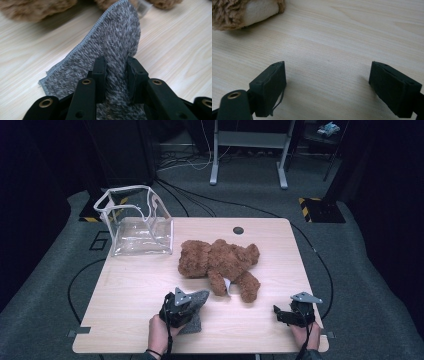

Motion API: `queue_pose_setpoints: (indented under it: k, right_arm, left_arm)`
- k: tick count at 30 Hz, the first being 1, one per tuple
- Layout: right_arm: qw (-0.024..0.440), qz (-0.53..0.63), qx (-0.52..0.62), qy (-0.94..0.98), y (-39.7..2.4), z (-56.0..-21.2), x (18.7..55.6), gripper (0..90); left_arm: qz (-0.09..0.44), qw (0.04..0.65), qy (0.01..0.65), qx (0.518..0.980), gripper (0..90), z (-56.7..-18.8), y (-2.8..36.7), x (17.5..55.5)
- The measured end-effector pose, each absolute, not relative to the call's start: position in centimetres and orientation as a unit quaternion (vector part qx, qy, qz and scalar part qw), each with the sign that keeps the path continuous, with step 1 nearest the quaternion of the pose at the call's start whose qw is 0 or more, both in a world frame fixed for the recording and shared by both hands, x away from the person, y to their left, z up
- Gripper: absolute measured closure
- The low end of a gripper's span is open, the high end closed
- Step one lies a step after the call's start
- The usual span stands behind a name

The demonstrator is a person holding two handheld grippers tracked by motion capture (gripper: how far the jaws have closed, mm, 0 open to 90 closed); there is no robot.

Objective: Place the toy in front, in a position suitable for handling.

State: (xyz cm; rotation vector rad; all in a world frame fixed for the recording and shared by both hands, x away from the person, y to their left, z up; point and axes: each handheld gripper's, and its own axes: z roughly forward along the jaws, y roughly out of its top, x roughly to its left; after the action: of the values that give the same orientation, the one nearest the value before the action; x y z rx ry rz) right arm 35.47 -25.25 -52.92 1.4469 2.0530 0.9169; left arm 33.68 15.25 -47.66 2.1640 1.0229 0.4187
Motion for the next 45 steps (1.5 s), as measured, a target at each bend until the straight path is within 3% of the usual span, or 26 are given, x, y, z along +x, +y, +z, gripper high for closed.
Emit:
queue_pose_setpoints:
  k: [16,20,24,28,35,45]
  right_arm:
    - [0.232,0.333,0.528,0.746,-25.2,-52.9,35.4,13.8]
    - [0.233,0.333,0.528,0.746,-25.2,-52.9,35.4,13.9]
    - [0.233,0.333,0.529,0.745,-25.2,-52.9,35.4,13.9]
    - [0.233,0.333,0.529,0.745,-25.2,-52.9,35.4,14.0]
    - [0.234,0.332,0.53,0.744,-25.2,-52.9,35.4,14.0]
    - [0.233,0.332,0.529,0.746,-25.2,-52.9,35.5,13.8]
  left_arm:
    - [0.118,0.352,0.342,0.863,68.3,-48.5,8.6,34.6]
    - [0.129,0.332,0.338,0.871,56.3,-49.3,7.3,34.6]
    - [0.139,0.329,0.341,0.87,31.1,-49.1,7.5,34.5]
    - [0.147,0.335,0.349,0.863,16.9,-48.3,8.7,34.1]
    - [0.18,0.332,0.39,0.84,11.1,-47.7,13.0,33.6]
    - [0.236,0.3,0.493,0.782,6.2,-49.2,22.4,35.0]
